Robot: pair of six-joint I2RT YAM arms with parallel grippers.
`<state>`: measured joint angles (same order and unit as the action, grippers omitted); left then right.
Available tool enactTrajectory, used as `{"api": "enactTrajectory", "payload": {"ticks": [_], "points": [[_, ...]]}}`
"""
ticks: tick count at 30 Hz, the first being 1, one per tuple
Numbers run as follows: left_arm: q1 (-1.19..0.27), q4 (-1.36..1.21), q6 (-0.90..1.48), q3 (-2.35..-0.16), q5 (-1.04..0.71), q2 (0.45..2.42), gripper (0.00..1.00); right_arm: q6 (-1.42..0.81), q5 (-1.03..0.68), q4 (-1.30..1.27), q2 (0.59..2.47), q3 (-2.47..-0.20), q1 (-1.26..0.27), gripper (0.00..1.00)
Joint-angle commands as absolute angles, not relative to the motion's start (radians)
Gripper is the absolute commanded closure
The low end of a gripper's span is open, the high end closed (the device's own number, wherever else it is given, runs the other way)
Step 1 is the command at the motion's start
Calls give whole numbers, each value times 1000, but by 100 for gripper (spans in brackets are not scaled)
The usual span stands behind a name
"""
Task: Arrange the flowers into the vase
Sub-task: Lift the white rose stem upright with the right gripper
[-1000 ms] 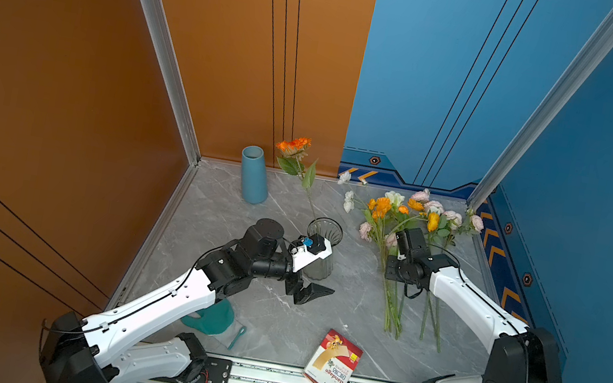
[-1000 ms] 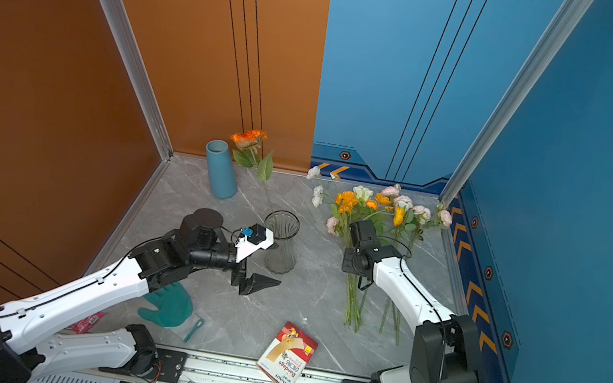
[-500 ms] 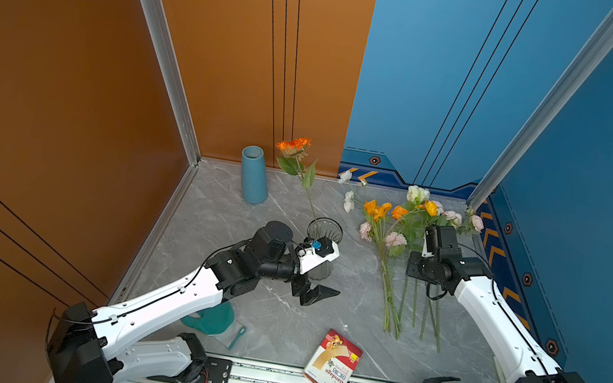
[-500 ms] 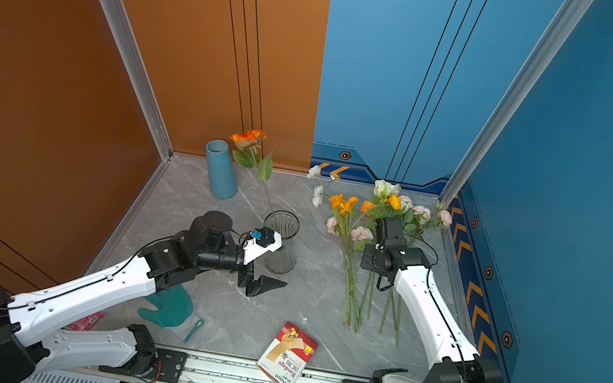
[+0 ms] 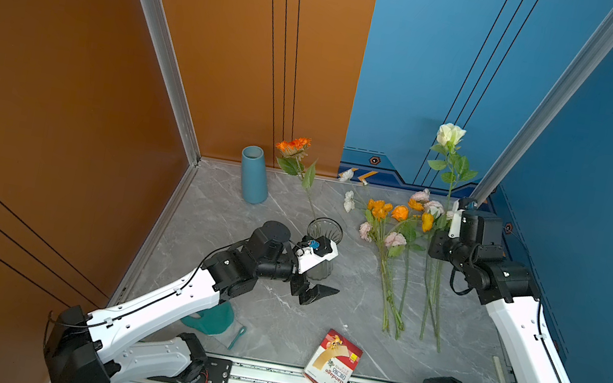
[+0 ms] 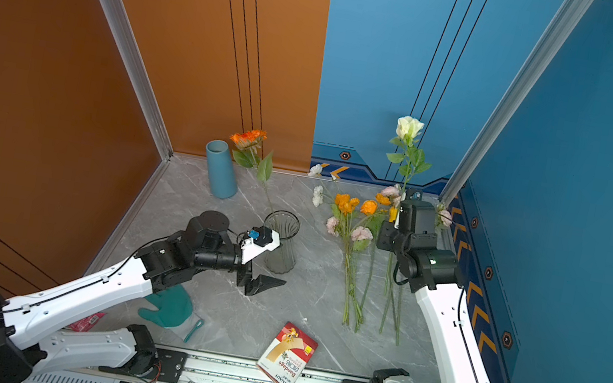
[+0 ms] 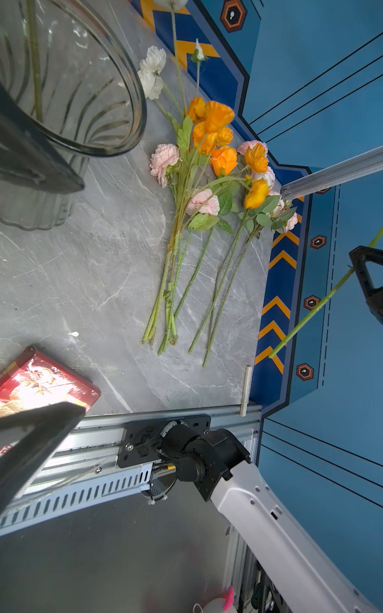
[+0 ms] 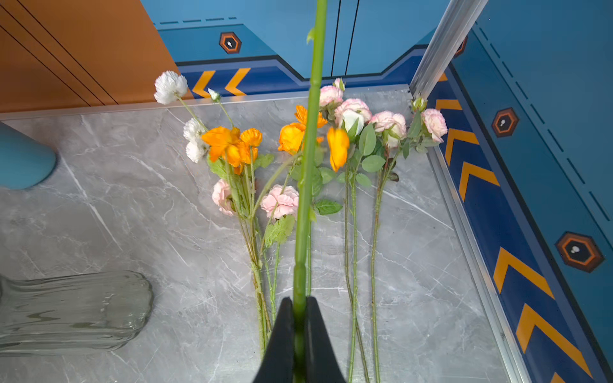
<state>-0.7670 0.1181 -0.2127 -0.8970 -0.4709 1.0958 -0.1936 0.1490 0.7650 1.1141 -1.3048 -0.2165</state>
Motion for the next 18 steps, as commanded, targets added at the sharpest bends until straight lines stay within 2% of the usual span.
{"api": "enactTrajectory", "payload": {"ticks": [1, 3, 9, 14, 18], "points": [[-770, 100, -236, -887, -451, 1073, 2, -169, 62, 690, 1064, -1278, -230, 100], [-759, 100, -241, -885, -452, 1058, 2, -171, -6, 596, 1018, -1227, -253, 100], [-681, 100, -268, -858, -460, 964, 2, -231, -20, 235, 898, -1046, -359, 100], [-549, 58, -234, -838, -550, 914, 2, -286, -1, -10, 940, -1002, -433, 100], [-481, 21, -208, -821, -591, 893, 2, -280, 94, -190, 1030, -1017, -539, 100]]}}
